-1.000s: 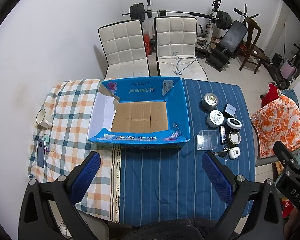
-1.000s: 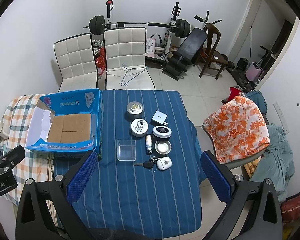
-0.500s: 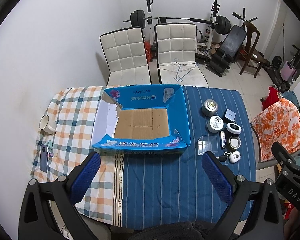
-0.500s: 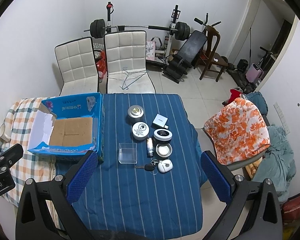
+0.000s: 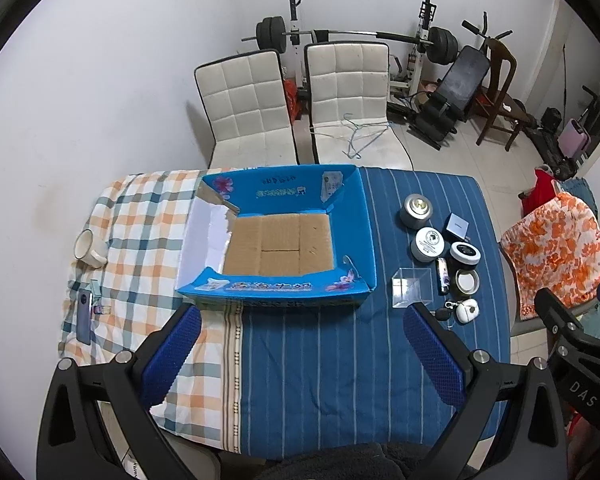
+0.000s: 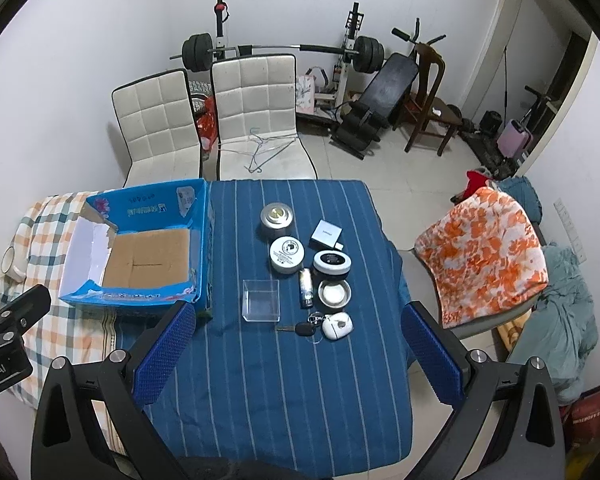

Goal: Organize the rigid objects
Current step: 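Grasp the grey charger with the right tool while the left tool grasps the silver tin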

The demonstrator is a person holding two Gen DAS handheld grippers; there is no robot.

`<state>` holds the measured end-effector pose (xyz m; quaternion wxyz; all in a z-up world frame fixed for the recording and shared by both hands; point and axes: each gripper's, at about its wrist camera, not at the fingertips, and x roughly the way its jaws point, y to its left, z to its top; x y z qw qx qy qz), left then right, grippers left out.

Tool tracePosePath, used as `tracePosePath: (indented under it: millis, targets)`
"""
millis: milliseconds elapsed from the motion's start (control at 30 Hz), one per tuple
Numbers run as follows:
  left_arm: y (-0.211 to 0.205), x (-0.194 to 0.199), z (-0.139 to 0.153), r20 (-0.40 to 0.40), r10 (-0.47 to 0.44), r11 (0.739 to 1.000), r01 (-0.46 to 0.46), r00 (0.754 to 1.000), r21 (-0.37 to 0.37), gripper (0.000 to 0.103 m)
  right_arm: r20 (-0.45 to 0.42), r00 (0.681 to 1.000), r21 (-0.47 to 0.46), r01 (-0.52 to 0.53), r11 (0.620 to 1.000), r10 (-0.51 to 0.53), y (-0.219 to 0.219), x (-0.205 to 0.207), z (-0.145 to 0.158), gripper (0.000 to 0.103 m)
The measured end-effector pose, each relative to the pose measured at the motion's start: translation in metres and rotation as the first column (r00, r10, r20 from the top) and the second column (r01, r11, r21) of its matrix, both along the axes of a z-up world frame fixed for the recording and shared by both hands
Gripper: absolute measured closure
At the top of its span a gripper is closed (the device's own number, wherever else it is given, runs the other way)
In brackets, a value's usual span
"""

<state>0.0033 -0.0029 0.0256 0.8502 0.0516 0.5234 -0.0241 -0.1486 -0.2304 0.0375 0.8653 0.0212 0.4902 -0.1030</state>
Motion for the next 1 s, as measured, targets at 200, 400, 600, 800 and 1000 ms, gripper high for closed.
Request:
tracePosePath:
  millis: [200, 400, 600, 800, 1000]
  targets:
    - [-0.026, 0.035, -0.028, -0.037, -0.043, 0.997, 0.041, 0.998, -0.063, 0.000, -0.097, 0.993, 0.099, 0.075, 0.992, -0.065, -0.048, 0.034, -0.045, 0.000]
    - [-0.087, 0.115, -0.079, -0.056, -0.118, 0.991, 0.113, 0.991, -0.074, 0.000, -0.178, 0.968, 0.082, 0.194, 0.978, -0.177, -0.114, 0.114, -0.117, 0.000]
    - [-0.153, 0.198, -0.149, -0.167, -0.186, 0.982, 0.176, 0.968, -0.072, 0.000, -0.316, 0.919, 0.197, 0.308, 0.931, -0.238, -0.170, 0.210, -0.217, 0.000]
    - [-0.182, 0.253, -0.216, -0.264, -0.170, 0.985, 0.168, 0.949, -0.032, 0.003, -0.426, 0.865, 0.259, 0.399, 0.880, -0.267, -0.197, 0.272, -0.310, 0.005]
    - [-0.191, 0.275, -0.256, -0.329, -0.166, 0.986, 0.164, 0.930, -0.034, 0.006, -0.515, 0.820, 0.292, 0.440, 0.849, -0.248, -0.198, 0.291, -0.366, 0.028]
